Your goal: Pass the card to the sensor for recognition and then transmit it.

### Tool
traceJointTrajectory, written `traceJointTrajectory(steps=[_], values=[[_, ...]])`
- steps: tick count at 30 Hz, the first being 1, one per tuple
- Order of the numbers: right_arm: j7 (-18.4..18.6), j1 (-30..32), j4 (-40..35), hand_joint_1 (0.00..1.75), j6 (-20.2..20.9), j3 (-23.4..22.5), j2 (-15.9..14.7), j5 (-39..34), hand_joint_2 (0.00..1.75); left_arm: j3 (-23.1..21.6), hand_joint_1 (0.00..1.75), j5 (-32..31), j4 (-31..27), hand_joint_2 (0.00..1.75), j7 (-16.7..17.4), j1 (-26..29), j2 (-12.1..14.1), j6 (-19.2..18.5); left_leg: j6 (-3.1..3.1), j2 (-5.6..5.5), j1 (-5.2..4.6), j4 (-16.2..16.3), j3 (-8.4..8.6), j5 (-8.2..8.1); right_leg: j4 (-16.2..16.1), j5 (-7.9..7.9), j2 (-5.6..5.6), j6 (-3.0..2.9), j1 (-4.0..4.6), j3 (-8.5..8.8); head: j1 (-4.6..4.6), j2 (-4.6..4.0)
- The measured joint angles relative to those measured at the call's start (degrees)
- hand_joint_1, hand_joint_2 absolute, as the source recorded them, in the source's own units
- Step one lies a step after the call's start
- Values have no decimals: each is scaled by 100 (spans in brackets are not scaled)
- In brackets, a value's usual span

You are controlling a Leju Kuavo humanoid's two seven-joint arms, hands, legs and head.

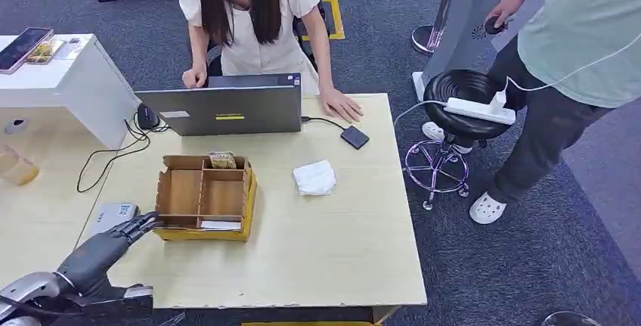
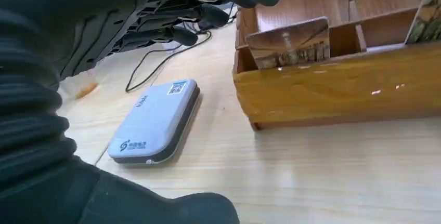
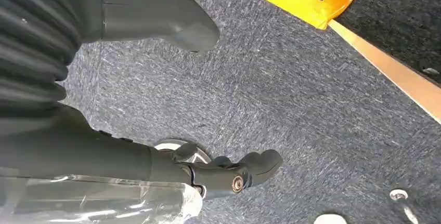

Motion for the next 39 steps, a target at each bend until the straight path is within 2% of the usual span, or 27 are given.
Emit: traceJointTrajectory(steps=[5,14,27,33,39], values=[[0,2,0,0,-11,-4,0,26,175,0,0,-72,24,175,7,-60,-422,155,0,-1,-1,0,0,0,0,0,-1,0,-1,0,-2,0],[-2,4,0,0,-28,-55,0,46,175,-2,0,-238,114,175,15,-108,-984,420,0,-1,0,0,0,-1,-1,0,-1,0,0,-1,0,0],[-20,10,0,0,-37,-107,0,50,175,-2,0,-588,234,175,129,-177,-1531,680,0,-1,-1,1,0,-1,-1,0,-1,0,0,-1,0,0],[-20,31,0,0,-61,-140,0,48,175,0,0,-1010,328,175,227,-260,-1692,910,0,-1,0,1,0,-1,-1,0,-1,0,0,-1,-2,0],[-20,48,0,0,-59,-144,0,50,175,-2,0,-2005,424,175,509,-318,-1957,1318,0,-1,0,1,0,-1,-1,0,-1,0,0,-1,0,0]])
